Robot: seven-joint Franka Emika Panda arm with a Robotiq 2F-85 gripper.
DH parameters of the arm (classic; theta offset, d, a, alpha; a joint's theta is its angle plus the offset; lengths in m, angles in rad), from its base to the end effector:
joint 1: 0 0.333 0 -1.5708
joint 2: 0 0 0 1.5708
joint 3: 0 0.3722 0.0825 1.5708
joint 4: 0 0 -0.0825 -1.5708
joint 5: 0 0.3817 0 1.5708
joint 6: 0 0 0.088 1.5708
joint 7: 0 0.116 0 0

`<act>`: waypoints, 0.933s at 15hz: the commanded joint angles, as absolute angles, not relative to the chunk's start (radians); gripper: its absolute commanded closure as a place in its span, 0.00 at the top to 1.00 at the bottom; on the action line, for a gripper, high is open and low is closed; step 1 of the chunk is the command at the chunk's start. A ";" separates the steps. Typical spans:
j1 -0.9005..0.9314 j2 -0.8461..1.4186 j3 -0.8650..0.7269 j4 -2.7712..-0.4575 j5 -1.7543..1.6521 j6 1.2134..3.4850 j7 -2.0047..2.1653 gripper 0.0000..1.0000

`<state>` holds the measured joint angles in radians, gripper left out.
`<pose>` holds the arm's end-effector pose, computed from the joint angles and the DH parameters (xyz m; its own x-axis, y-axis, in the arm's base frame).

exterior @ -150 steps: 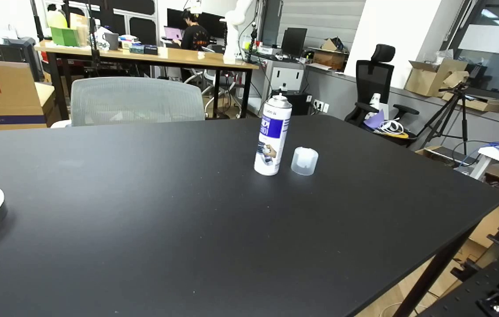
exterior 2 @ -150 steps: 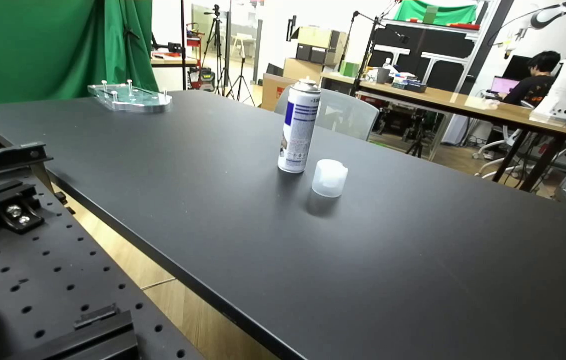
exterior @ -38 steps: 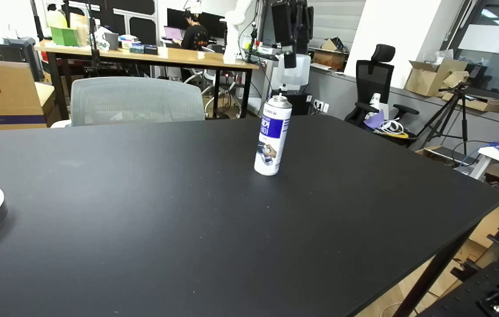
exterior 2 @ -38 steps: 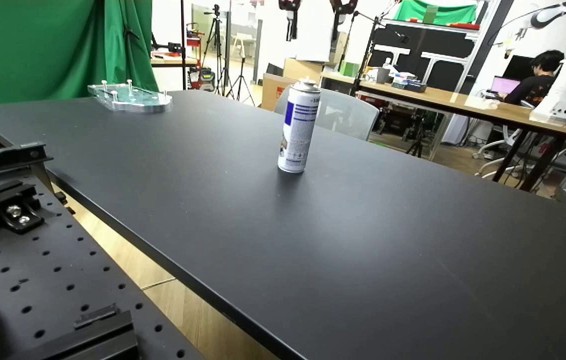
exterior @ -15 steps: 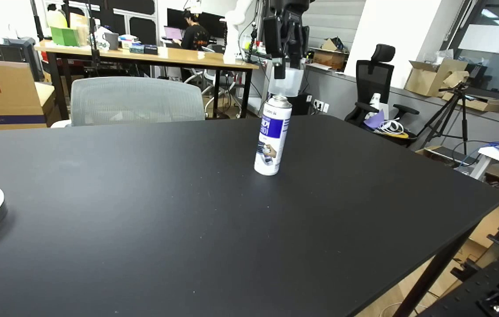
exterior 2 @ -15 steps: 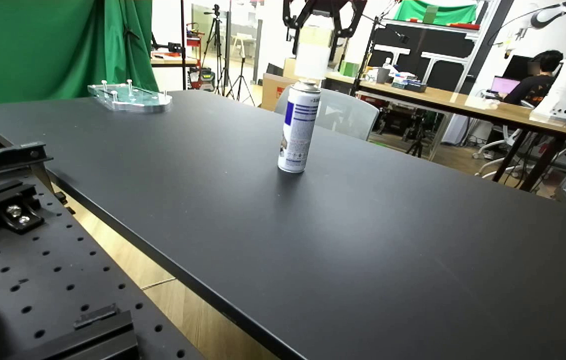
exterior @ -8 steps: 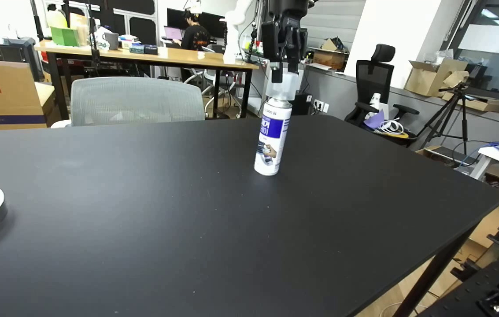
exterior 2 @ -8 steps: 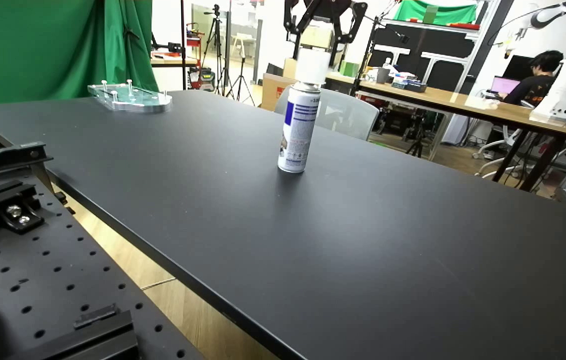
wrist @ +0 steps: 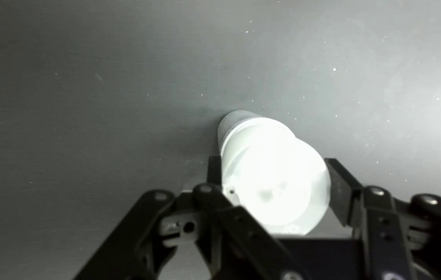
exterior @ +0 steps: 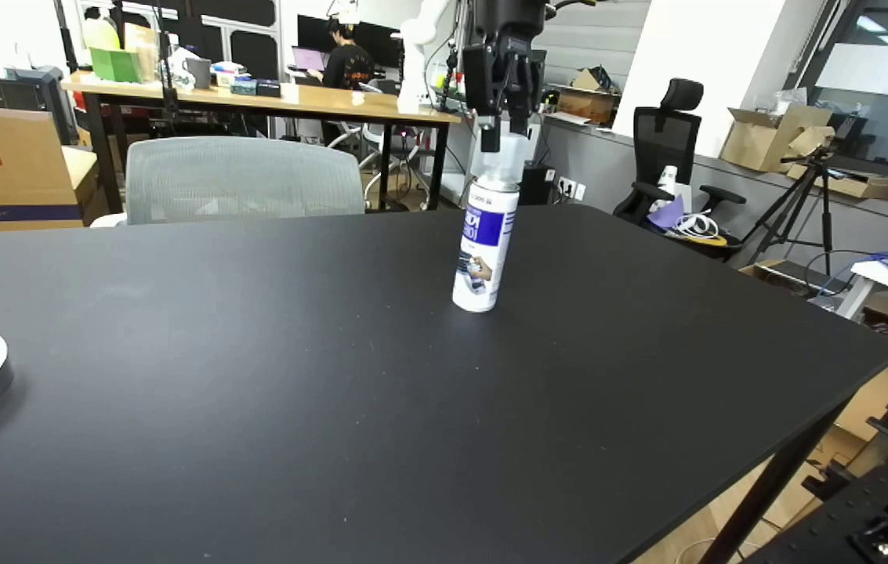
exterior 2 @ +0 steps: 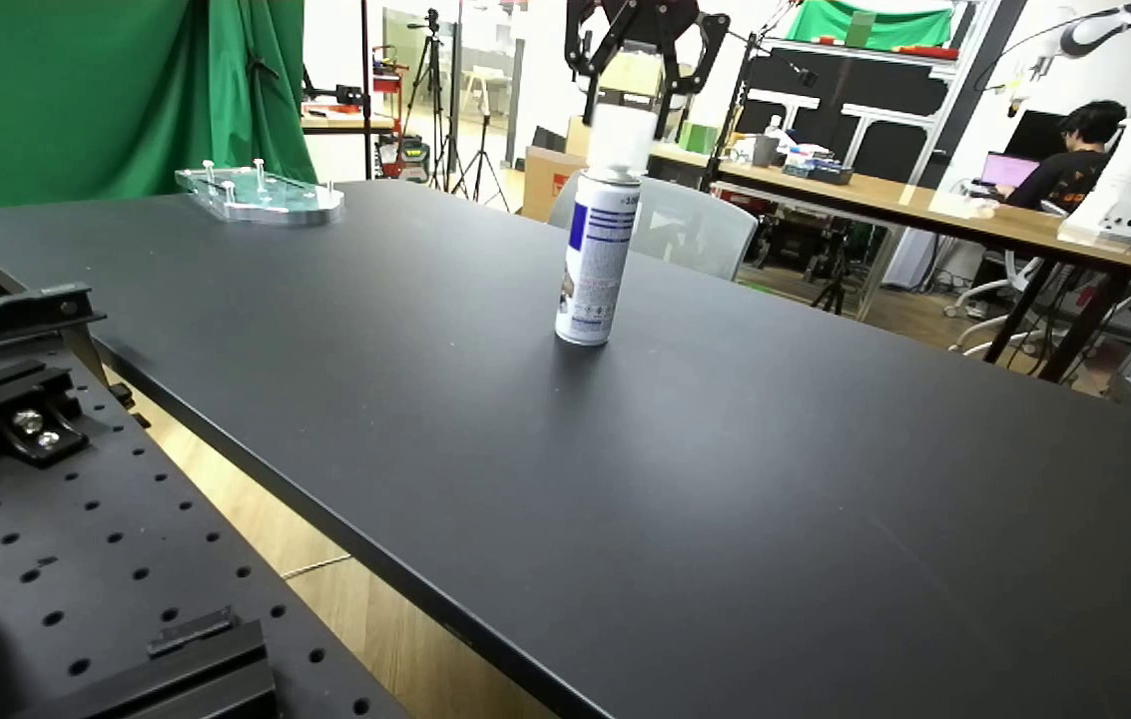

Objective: Pick the lid on the table and place it on the bottle

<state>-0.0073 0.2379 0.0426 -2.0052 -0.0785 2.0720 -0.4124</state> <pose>0.5848 0.0149 0.3730 0.8670 0.4657 -0.1771 0.4697 -0.8826 -0.0214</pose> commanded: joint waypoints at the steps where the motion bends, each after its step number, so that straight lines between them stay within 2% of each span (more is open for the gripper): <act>1: -0.005 0.243 0.044 -1.988 -0.083 2.064 -0.387 0.40; 14: -0.002 0.256 0.044 -1.980 -0.090 2.022 -0.384 0.40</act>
